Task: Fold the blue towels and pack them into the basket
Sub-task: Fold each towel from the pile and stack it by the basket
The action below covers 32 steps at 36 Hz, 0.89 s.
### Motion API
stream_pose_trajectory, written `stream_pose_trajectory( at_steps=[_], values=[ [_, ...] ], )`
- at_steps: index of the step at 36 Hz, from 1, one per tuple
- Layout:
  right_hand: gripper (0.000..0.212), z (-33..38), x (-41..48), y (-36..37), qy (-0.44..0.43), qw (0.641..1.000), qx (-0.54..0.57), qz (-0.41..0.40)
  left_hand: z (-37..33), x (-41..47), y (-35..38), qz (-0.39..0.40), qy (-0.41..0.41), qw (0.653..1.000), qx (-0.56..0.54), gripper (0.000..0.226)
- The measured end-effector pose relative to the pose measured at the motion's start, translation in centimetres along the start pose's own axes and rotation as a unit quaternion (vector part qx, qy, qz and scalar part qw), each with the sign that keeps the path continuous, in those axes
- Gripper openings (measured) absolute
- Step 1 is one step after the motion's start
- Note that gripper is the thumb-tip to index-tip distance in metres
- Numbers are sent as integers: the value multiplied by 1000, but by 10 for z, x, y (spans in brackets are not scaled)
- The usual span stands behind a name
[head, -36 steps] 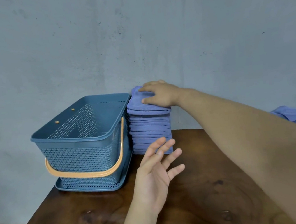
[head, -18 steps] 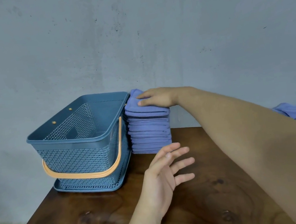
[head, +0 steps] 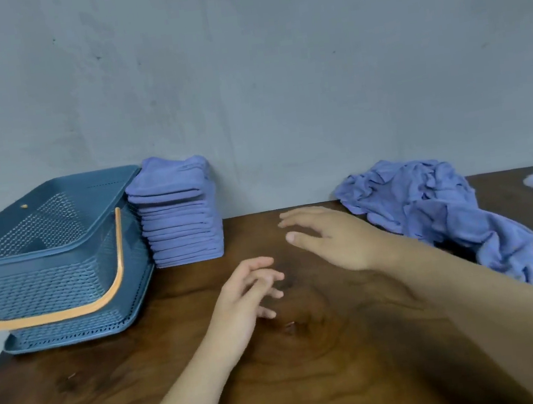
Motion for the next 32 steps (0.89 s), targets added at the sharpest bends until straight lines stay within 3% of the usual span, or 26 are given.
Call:
stream_pose_trajectory(
  at_steps=[4, 8, 12, 15, 17, 19, 21, 26, 28, 32],
  values=[
    [49, -56, -40, -13, 71, 997, 7, -9, 15, -5, 9, 77, 36, 980, 177, 27],
    [46, -111, -77, -37, 153, 987, 13, -34, 16, -5, 19, 70, 72, 954, 283, 25],
    [43, -158, -110, -65, 226, 957, -108, -145, 14, -6, 40, 84, 72, 927, 360, 23],
    [84, -195, -127, -82, 358, 899, -196, -159, 14, -8, 50, 118, 93, 883, 445, 26],
    [111, -220, -137, -86, 449, 877, -143, -93, 12, -8, 53, 130, 103, 865, 473, 29],
    [118, -235, -146, -82, 478, 871, -110, -24, 11, -8, 54, 137, 103, 861, 479, 30],
    [104, -234, -154, -71, 466, 875, -127, 22, 11, -8, 55, 138, 99, 859, 483, 30],
    [47, -189, -165, -37, 379, 905, -192, -31, 14, -9, 54, 134, 93, 865, 475, 30],
    [39, -161, -161, -18, 333, 925, -182, -25, 16, -8, 51, 131, 85, 875, 458, 29],
    [45, -107, -136, 19, 212, 964, -159, -23, 19, -9, 45, 114, 74, 900, 414, 26]
  ],
)
Point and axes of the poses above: each hand's wrist, its own x-axis towards the middle knuckle, its own y-axis out of the palm, z = x × y, the point moved 3 cm from there along x, towards the middle knuckle, and after that the axes turned 14 degrees about y, right-handed, at the moved point
